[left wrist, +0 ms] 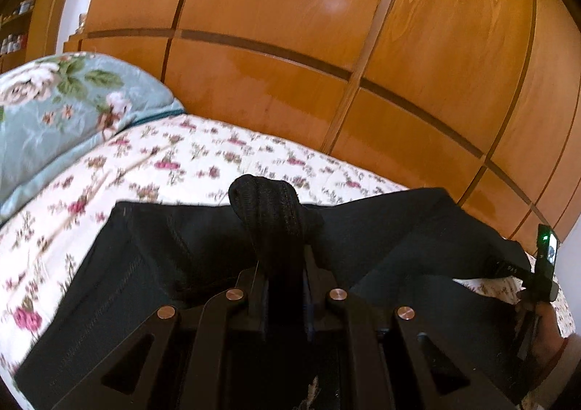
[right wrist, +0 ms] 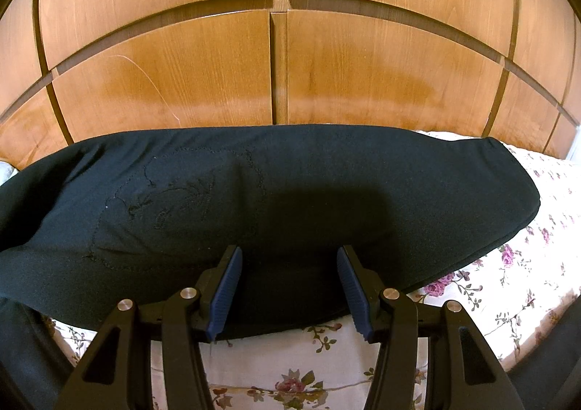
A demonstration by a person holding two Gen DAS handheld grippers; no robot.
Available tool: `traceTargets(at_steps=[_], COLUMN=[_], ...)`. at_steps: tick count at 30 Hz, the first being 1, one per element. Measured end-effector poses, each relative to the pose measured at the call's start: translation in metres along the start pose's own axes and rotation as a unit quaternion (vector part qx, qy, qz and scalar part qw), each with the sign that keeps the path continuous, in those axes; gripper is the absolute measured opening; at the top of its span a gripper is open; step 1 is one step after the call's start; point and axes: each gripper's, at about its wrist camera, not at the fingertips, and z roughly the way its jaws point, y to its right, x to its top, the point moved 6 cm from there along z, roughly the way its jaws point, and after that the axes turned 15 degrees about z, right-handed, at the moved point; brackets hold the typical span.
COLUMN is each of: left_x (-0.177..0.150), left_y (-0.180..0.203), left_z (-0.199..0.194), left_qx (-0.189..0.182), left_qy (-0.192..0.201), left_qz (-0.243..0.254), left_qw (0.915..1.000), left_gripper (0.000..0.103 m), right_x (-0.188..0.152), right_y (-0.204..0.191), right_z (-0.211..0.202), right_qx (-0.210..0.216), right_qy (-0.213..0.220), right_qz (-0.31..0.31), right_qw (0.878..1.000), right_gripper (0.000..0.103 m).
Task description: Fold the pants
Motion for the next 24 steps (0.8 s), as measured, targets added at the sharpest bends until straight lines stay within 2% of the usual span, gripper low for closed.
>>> traceTargets(at_steps=[6, 13, 19, 24], left_x=[-0.006, -0.008, -0.011, -0.012], left_y=[-0.004, -0.001, -0.003, -0.005], left_z=[0.007, 0.013, 0.016, 0.017], left_qx=[0.003, 0.011, 0.004, -0.003], left_qy=[-0.013, -0.026, -0.028, -0.028], left_qz=[-0.011, -0.001, -0.008, -0.014], left_qw=[0.9999, 0.9996, 0.9996, 0.9995], left_gripper=[0.014, 0.014, 0.014, 0.014], right_x=[0.0, 0.0, 0.001, 0.001], right_y=[0.0, 0.0, 0.0, -0.004], right_z=[0.0, 0.0, 0.0, 0.002], right_qx=[0.0, -0.001, -0.005, -0.012], right_qy=[0.0, 0.0, 0.0, -0.014], right_qz=[0.0, 0.0, -0.005, -0.017], right_qw=[1.0, 1.0, 1.0, 1.0], right_gripper=[0.055, 0.055, 0.055, 0.061])
